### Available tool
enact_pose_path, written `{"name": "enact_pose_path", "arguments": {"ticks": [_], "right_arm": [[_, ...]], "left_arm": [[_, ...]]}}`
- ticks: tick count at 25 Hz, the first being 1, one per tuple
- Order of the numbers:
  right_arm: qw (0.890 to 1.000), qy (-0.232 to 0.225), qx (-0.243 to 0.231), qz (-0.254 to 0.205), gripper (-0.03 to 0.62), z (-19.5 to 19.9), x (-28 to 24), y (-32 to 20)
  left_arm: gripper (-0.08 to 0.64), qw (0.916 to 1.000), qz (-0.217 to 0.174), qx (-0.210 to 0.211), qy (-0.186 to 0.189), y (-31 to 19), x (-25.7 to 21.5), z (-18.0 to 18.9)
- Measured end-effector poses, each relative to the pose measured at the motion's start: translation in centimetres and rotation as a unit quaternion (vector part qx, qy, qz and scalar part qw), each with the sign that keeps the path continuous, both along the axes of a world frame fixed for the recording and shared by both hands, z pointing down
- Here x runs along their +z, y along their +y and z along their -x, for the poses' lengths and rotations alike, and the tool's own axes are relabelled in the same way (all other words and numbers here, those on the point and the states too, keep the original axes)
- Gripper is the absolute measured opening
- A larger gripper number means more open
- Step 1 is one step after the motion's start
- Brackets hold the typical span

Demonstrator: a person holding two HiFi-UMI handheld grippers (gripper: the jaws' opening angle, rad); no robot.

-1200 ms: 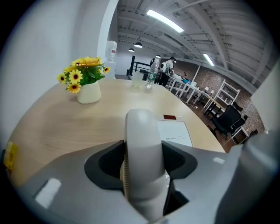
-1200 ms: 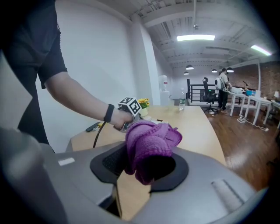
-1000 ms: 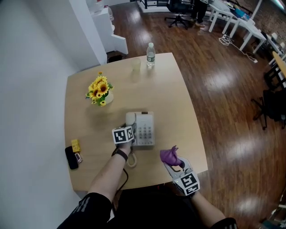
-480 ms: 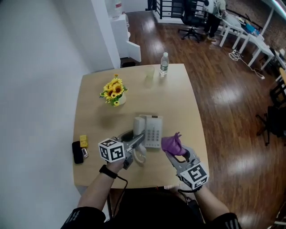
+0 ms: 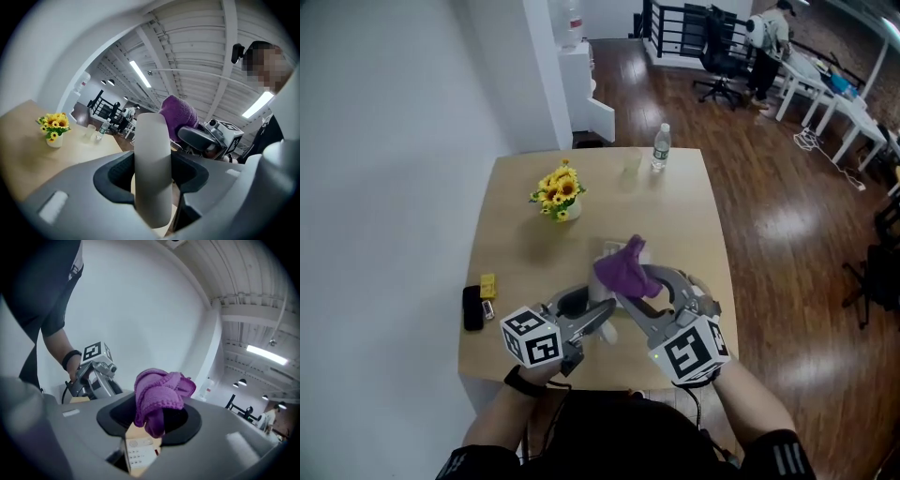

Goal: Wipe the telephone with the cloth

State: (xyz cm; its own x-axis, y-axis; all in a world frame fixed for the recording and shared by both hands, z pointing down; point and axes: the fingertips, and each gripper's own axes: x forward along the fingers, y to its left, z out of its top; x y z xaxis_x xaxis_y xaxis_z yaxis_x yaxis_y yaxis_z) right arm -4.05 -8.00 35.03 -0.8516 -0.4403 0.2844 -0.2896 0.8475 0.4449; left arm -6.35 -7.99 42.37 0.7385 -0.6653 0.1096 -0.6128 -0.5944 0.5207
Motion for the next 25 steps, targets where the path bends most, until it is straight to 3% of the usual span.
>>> {"name": "enact_pose_path", "arguments": {"ticks": [6,12,19,25], "right_arm": [[0.998,0.036,-0.048,0.004,0.147,-0.1,2.3,4.8],[0.999,0.017,-0.043,-0.011,0.148,-1.2,-0.9,4.0],[0.988,0.099,-0.109,-0.036,0.147,-1.5,-1.9,4.8],[0.976,0.112,-0.182,0.038,0.147,-1.0,-1.8,4.6]], "left_arm": [[0.218,0.9999,-0.01,-0.006,-0.007,2.0,-0.6,0.6],[0.218,0.9946,-0.064,0.025,-0.078,3.8,-0.9,-0.2],[0.218,0.9736,-0.118,0.078,-0.18,5.2,-1.0,-0.1],[0.218,0.9569,-0.153,0.147,-0.198,7.1,-1.2,0.0]]}}
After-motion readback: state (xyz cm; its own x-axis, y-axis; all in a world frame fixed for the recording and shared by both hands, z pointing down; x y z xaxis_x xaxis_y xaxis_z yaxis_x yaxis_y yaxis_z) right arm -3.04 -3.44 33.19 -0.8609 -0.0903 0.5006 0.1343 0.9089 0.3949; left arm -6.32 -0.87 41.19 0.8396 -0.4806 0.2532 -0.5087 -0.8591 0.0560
